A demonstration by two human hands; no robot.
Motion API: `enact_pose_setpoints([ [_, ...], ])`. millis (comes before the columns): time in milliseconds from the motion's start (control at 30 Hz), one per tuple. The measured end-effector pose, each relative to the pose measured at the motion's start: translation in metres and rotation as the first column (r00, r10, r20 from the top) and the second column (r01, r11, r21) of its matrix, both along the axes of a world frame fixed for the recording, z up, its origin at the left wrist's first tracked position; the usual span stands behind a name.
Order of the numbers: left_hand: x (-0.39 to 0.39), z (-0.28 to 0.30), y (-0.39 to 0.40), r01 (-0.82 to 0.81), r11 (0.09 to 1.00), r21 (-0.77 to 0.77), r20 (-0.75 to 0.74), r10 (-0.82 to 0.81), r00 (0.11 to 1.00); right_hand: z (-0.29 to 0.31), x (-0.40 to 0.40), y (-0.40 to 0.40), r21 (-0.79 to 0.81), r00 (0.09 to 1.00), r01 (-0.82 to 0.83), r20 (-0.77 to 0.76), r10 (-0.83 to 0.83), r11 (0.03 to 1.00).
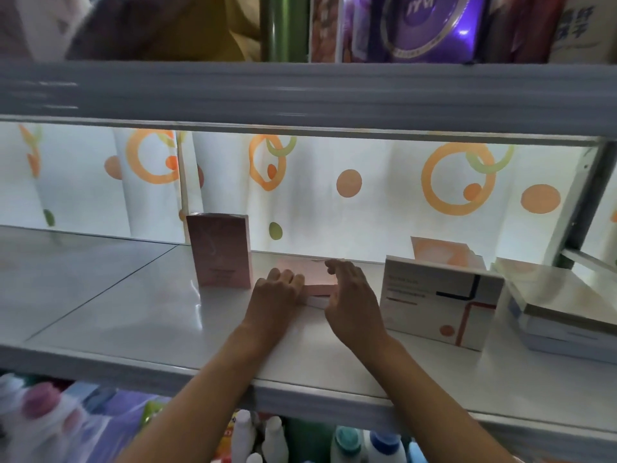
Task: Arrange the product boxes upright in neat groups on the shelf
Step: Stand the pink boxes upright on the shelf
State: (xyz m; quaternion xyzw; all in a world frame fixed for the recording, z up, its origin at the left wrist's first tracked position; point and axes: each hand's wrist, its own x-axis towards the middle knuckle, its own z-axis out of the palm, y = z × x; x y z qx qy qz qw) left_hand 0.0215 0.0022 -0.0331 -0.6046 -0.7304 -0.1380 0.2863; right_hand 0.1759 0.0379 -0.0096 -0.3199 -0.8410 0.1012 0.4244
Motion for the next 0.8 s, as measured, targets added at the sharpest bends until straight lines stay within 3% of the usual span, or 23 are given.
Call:
enact_pose_setpoints([
  [167, 0.007, 0.002, -0.003, 0.107, 0.962, 0.252, 0.068, -0.128, 0.989, -0.006, -0.011, 0.003, -0.034, 0.989, 0.058, -0.136, -0.062, 0.998],
  [300, 0.014, 0.006, -0.007, 0.106, 0.87, 0.482, 0.201, -0.227, 0.953, -0.009, -0.01, 0.002, -0.39, 0.939, -0.056, -0.332, -0.084, 0.919],
  [433, 0.017, 0.004, -0.01, 0.093, 0.855, 0.511, 0.188, -0.217, 0.958, -0.001, -0.006, 0.007, -0.627, 0.877, -0.371, -0.48, 0.036, 0.685],
  [500, 0.018, 0.003, -0.009, 0.126, 0.851, 0.51, 0.161, -0.238, 0.958, 0.0, -0.008, 0.01, -0.636, 0.824, -0.504, -0.556, 0.105, 0.584],
  [600, 0.021, -0.001, -0.011, 0.205, 0.856, 0.474, 0.157, -0.312, 0.937, 0.0, -0.01, 0.01, -0.606, 0.77, -0.603, -0.612, 0.179, 0.519],
  [800, 0.018, -0.002, -0.021, 0.31, 0.853, 0.421, 0.312, -0.457, 0.833, -0.005, -0.006, 0.006, -0.619, 0.743, -0.637, -0.652, 0.152, 0.46],
])
